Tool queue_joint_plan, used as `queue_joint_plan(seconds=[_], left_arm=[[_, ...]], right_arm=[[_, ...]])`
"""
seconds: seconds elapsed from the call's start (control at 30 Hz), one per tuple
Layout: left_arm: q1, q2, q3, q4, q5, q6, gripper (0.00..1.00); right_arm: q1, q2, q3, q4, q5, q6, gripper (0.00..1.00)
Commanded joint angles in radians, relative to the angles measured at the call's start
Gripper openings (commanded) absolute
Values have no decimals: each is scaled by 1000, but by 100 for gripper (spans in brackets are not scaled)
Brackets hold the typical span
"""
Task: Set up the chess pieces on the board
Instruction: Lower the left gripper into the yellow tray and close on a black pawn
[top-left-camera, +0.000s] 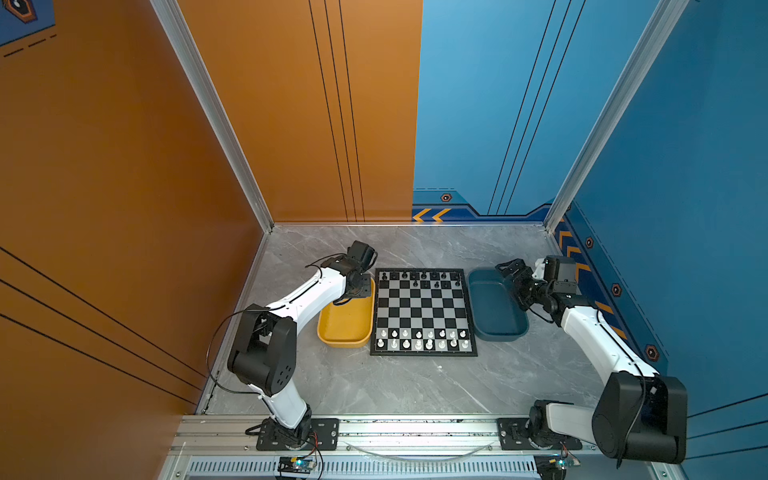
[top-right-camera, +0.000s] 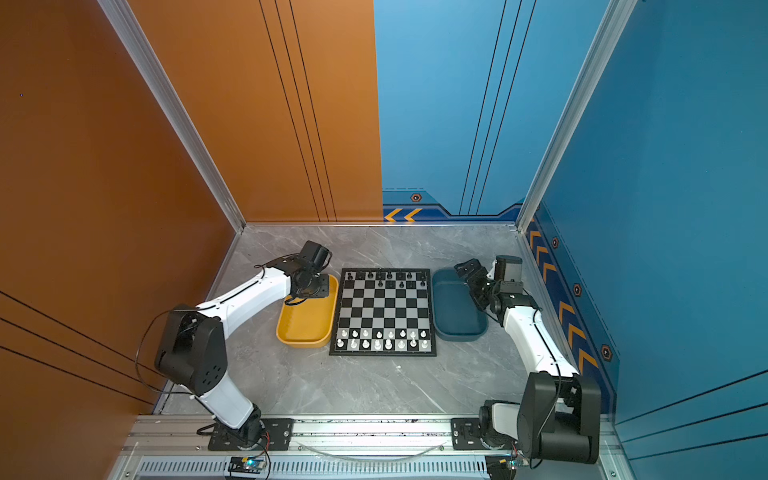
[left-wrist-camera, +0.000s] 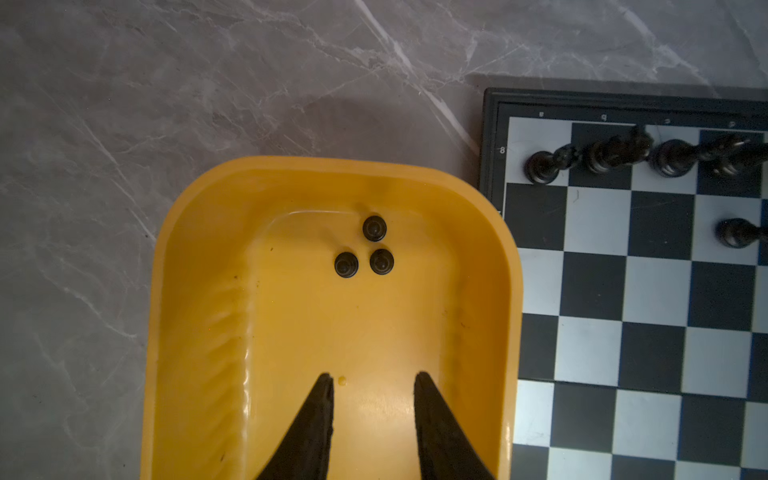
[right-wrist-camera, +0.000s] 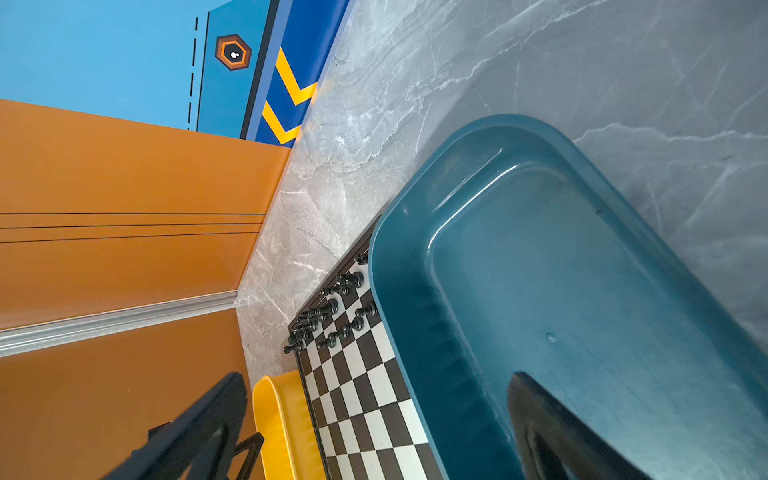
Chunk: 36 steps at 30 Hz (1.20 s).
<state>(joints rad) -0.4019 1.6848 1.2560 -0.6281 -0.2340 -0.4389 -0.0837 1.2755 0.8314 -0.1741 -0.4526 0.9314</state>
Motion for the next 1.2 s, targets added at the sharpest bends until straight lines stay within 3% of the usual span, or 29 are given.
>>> queue_joint_plan(seconds=[0.0, 1.17], left_arm=[[24, 19, -26, 44, 25, -20, 35], [123, 175, -26, 147, 88, -18, 29]], right_arm=[[9, -10, 20, -14, 2, -13, 100], [19, 15, 33, -18, 14, -13, 100]])
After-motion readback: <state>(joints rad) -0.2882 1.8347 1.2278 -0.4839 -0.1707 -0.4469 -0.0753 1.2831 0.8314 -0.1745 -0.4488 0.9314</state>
